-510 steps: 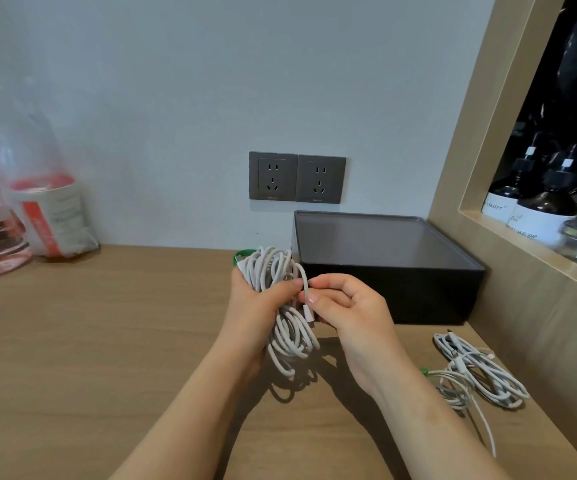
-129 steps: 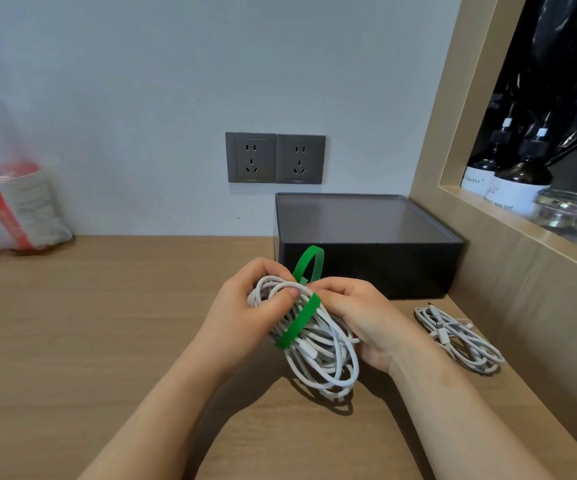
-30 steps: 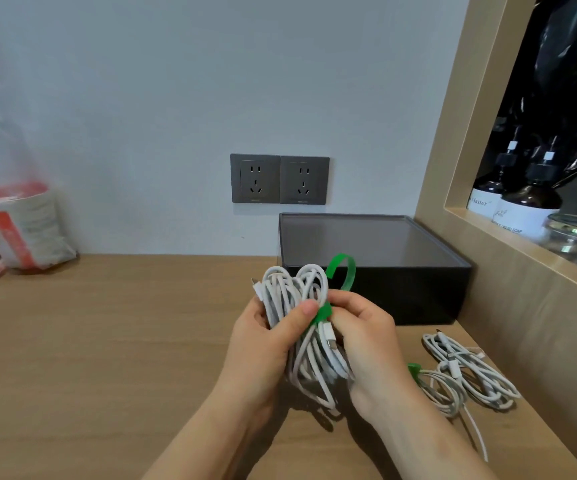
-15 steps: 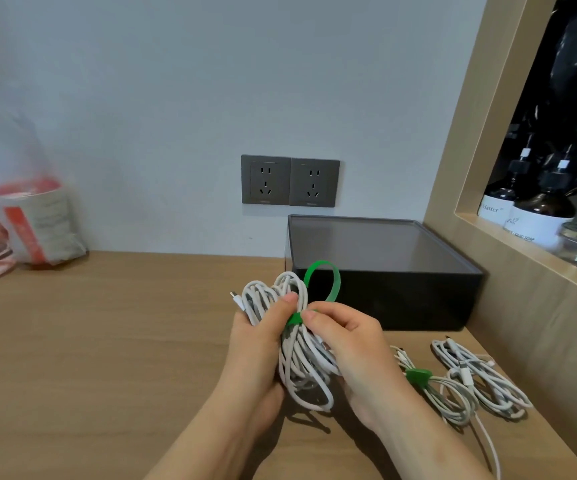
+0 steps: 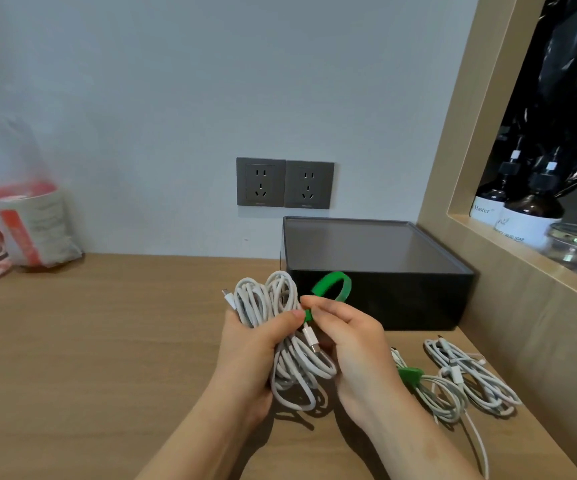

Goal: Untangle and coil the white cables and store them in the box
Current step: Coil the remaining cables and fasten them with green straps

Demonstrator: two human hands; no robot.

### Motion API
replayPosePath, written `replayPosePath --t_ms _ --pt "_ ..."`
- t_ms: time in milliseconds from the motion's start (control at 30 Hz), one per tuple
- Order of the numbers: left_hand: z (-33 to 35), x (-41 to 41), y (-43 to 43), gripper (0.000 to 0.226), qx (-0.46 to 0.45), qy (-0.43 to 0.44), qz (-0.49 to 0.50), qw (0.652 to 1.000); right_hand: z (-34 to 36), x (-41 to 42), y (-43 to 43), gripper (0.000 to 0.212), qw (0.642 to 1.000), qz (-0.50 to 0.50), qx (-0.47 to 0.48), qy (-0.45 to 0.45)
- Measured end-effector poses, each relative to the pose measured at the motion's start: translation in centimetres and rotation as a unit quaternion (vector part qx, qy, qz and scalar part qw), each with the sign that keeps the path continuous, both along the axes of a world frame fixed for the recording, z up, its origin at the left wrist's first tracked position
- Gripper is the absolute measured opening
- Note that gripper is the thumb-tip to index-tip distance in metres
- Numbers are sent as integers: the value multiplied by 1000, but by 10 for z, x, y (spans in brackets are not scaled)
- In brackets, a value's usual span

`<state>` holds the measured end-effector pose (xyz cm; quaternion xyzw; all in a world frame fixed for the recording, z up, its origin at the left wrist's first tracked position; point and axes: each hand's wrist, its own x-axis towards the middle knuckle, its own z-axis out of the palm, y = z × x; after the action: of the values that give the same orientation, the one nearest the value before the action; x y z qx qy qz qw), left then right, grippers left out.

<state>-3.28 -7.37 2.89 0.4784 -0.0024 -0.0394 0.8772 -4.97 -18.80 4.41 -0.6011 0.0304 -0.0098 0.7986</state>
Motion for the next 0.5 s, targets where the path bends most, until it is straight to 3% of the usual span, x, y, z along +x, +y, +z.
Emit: replayPosePath --t_ms 200,400,500 --pt "1 0 2 42 0 16 14 1000 -2 6 -6 29 992 -91 87 8" --pt "1 1 2 45 80 21 12 997 0 7 -6 60 991 -119 61 -23" --pt "0 2 -1 46 126 1 36 991 1 6 -4 64 989 -135 43 -50"
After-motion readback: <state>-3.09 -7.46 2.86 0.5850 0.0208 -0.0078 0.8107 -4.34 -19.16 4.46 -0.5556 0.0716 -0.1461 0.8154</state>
